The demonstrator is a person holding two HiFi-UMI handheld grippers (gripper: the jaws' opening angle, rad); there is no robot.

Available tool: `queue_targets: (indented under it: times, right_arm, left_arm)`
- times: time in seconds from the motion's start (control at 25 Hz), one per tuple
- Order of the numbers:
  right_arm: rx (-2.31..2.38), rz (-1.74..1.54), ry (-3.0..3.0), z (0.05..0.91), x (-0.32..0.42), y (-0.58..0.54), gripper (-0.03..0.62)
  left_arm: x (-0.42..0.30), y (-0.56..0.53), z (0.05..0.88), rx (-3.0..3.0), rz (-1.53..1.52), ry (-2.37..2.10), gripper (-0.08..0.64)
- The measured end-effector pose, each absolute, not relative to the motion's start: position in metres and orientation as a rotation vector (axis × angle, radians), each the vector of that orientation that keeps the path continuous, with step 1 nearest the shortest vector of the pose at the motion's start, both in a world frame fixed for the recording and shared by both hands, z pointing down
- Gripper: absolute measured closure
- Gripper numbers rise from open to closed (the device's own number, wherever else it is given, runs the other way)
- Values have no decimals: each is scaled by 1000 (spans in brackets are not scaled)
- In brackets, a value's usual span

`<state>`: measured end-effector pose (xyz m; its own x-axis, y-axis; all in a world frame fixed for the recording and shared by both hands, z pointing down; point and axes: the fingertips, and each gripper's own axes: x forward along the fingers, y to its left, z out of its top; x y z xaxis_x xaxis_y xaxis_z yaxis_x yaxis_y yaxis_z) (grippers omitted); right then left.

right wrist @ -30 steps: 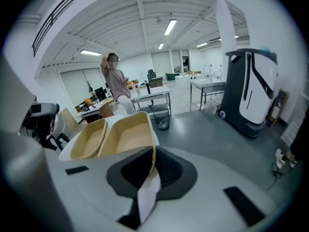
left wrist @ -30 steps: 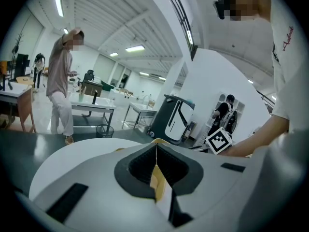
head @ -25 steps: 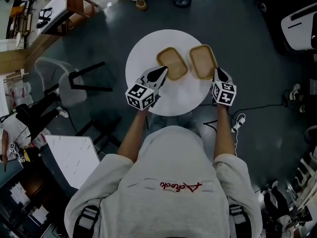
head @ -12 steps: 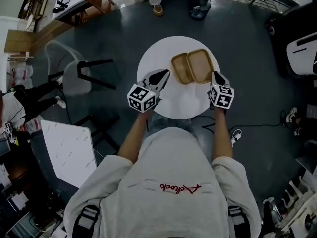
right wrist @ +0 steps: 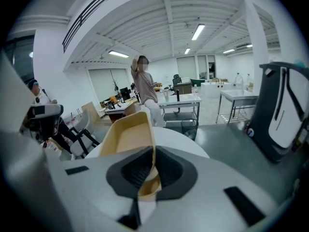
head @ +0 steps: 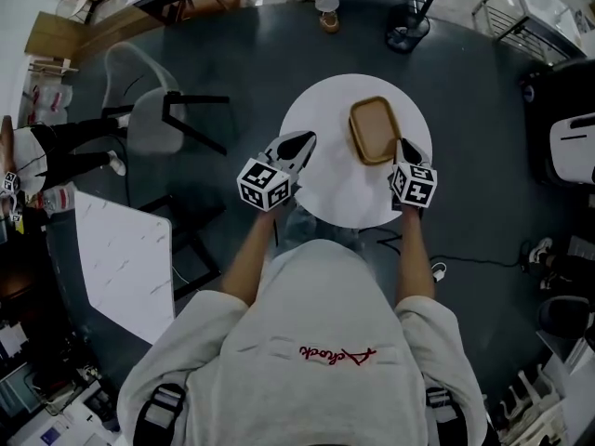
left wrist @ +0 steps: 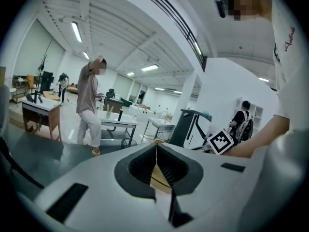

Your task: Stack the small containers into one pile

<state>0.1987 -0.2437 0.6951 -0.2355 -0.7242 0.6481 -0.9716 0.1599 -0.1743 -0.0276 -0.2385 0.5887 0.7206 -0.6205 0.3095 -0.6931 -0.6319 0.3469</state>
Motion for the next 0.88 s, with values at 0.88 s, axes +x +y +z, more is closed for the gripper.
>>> queue_targets:
  times: [0.88]
  right_arm:
    - [1600, 896, -1914, 748, 191, -230, 557]
  left_arm:
    - [-30, -247, 619, 2438, 260, -962, 548]
